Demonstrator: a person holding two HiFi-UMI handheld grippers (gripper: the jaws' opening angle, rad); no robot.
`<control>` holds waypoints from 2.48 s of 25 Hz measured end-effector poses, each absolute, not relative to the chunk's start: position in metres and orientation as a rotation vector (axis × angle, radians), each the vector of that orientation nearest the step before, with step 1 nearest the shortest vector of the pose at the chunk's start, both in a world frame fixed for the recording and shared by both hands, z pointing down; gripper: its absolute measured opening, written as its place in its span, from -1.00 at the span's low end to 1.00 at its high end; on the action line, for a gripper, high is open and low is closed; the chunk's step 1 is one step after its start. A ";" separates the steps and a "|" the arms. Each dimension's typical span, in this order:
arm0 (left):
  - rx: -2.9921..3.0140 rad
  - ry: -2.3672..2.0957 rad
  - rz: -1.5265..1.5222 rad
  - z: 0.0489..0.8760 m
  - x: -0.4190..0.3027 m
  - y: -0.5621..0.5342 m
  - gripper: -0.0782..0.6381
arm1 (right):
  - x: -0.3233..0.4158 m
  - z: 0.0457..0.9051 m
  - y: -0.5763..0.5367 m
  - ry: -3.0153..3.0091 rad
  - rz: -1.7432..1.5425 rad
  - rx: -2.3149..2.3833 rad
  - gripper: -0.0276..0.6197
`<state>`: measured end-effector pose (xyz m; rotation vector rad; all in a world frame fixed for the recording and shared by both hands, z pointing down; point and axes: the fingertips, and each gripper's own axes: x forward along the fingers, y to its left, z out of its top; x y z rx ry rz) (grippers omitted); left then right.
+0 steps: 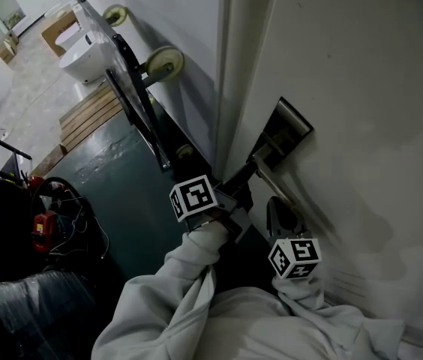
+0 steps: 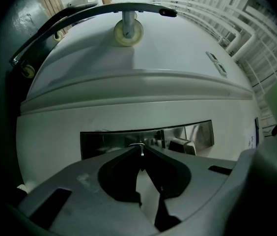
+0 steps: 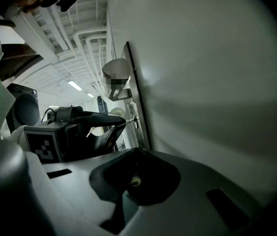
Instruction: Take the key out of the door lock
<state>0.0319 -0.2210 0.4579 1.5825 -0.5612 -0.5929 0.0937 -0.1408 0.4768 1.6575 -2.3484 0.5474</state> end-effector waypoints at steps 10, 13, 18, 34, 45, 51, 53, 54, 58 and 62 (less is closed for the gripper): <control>1.566 -0.545 -0.595 0.459 0.032 -0.221 -0.70 | 0.102 0.475 -0.140 -2.337 0.546 1.678 -0.75; 1.572 -0.549 -0.582 0.458 0.032 -0.221 -0.71 | 0.101 0.475 -0.139 -2.341 0.550 1.672 -0.75; 1.590 -0.566 -0.571 0.458 0.030 -0.220 -0.71 | 0.104 0.476 -0.140 -2.340 0.555 1.676 -0.75; 1.621 -0.590 -0.585 0.460 0.006 -0.188 -0.70 | 0.090 0.477 -0.132 -2.382 0.559 1.639 -0.75; 1.755 -0.696 -0.543 0.464 -0.015 -0.169 -0.70 | 0.087 0.476 -0.112 -2.412 0.536 1.610 -0.75; 1.757 -0.763 -0.551 0.469 -0.038 -0.159 -0.70 | 0.079 0.474 -0.105 -2.430 0.537 1.578 -0.75; 1.779 -0.801 -0.530 0.471 -0.045 -0.155 -0.70 | 0.075 0.474 -0.105 -2.440 0.536 1.564 -0.75; 1.795 -0.826 -0.515 0.472 -0.048 -0.153 -0.70 | 0.074 0.475 -0.105 -2.445 0.535 1.556 -0.75; 1.853 -0.911 -0.459 0.477 -0.062 -0.147 -0.70 | 0.068 0.476 -0.105 -2.462 0.537 1.530 -0.75; 1.909 -0.997 -0.392 0.482 -0.076 -0.140 -0.70 | 0.061 0.476 -0.107 -2.475 0.543 1.511 -0.75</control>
